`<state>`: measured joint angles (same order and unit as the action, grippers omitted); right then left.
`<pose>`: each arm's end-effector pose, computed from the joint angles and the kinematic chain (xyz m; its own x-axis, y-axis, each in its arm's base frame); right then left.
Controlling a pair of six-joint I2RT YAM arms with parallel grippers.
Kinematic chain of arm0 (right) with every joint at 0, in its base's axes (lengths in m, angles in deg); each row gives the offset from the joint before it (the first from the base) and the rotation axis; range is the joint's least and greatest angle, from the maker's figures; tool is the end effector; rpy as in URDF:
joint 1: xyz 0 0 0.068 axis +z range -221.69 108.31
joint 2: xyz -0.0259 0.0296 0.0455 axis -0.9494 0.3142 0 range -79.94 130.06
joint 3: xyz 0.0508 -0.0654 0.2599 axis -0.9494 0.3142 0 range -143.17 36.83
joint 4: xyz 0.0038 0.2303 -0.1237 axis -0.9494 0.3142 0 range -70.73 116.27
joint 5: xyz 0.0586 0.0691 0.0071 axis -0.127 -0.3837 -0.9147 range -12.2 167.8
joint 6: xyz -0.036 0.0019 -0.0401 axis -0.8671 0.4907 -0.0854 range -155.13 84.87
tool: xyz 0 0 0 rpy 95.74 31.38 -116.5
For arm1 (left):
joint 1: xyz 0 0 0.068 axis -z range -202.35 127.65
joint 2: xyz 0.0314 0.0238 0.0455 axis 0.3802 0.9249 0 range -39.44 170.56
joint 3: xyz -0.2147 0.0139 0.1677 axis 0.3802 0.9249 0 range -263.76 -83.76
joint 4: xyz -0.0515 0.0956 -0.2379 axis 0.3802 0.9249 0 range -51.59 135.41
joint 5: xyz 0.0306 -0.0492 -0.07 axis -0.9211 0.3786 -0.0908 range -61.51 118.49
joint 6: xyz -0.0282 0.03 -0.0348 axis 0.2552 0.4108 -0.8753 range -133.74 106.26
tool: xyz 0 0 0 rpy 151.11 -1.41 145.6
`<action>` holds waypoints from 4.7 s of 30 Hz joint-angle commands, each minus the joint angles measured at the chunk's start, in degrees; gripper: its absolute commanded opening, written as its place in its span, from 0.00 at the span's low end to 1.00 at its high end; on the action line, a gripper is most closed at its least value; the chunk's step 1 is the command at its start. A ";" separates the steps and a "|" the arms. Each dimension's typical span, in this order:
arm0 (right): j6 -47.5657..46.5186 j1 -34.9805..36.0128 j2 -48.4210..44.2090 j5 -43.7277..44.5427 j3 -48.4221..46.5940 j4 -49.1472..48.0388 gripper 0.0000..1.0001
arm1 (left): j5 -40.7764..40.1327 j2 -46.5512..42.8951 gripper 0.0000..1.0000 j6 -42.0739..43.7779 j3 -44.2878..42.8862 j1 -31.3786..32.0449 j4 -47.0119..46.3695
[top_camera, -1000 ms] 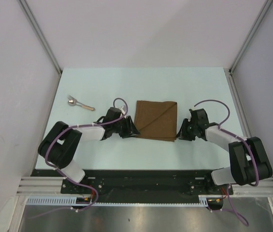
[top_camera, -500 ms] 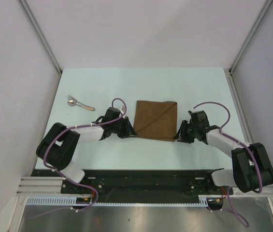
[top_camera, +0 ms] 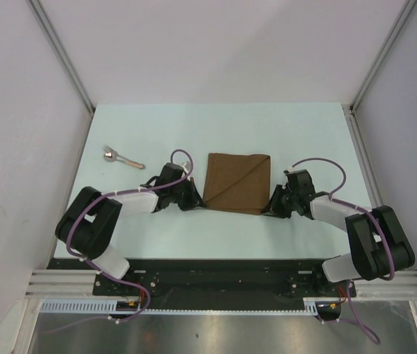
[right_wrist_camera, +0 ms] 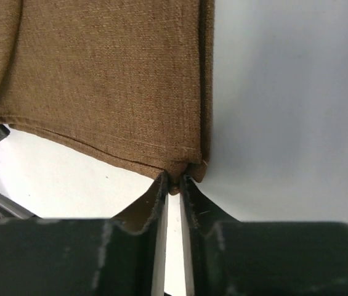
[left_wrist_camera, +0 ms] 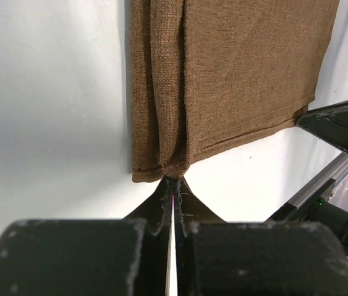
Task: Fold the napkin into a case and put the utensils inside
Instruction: Smooth out the upper triangle-folded napkin at the center of the board.
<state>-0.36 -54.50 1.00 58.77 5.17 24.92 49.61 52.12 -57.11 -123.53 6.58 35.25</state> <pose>0.2310 0.0836 0.1394 -0.9037 0.2848 -0.3198 0.0694 0.8343 0.5469 0.2536 -0.1546 0.1415 -0.9304 -0.2177 -0.2947 0.0285 0.7590 -0.6505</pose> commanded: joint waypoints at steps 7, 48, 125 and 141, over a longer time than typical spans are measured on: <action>-2.24 -2.16 -3.86 6.37 -0.42 7.00 0.08 | -0.82 -2.36 0.00 1.72 -0.57 -1.07 1.23; -7.61 -2.51 3.16 7.42 -10.61 9.38 0.18 | 2.60 -1.13 0.32 1.80 -1.80 -0.63 0.79; -12.18 -5.15 -2.47 8.75 -16.67 14.66 0.44 | -5.84 -8.98 0.57 7.78 -12.42 -1.77 9.94; -6.90 -1.02 7.29 -3.12 -13.17 0.95 0.27 | -5.31 24.79 0.46 31.40 -48.90 -2.56 8.69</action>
<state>-7.51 -55.04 7.67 56.87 -9.46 29.36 45.26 77.06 -34.88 -168.83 4.44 45.44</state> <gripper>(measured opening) 0.283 0.446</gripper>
